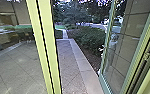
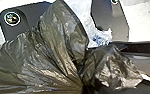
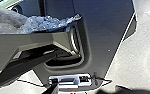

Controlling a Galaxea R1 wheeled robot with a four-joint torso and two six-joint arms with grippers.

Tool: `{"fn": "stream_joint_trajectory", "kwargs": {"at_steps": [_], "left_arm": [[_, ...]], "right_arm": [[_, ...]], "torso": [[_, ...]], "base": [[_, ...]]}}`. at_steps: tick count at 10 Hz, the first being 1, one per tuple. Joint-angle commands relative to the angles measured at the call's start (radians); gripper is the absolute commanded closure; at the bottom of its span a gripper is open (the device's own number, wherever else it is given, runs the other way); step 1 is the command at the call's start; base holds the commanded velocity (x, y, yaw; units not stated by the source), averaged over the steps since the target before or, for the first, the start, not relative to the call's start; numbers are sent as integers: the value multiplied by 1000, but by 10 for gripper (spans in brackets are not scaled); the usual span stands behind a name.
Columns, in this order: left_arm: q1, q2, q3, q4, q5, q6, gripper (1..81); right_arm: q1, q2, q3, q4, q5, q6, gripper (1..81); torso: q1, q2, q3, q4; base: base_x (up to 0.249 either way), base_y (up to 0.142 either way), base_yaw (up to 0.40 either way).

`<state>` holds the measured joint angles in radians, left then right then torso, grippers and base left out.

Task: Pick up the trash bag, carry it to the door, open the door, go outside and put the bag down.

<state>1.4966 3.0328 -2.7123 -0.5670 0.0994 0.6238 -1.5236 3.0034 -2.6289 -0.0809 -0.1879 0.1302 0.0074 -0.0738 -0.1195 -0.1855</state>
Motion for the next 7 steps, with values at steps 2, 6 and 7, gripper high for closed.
{"fn": "stream_joint_trajectory", "kwargs": {"at_steps": [2,6,7], "left_arm": [[-37,-6,-1,-5,79,1,811],[-35,-9,-1,-4,80,1,811],[-37,-8,-1,-4,80,2,811]], "right_arm": [[35,13,12,-4,-68,-4,10],[15,30,11,-46,-62,-3,10],[15,30,11,-45,-61,-3,10]], "torso": [[0,0,0,0],[0,0,0,0],[0,0,0,0]], "base": [[0,-102,0],[0,-106,0],[0,-113,0]]}}
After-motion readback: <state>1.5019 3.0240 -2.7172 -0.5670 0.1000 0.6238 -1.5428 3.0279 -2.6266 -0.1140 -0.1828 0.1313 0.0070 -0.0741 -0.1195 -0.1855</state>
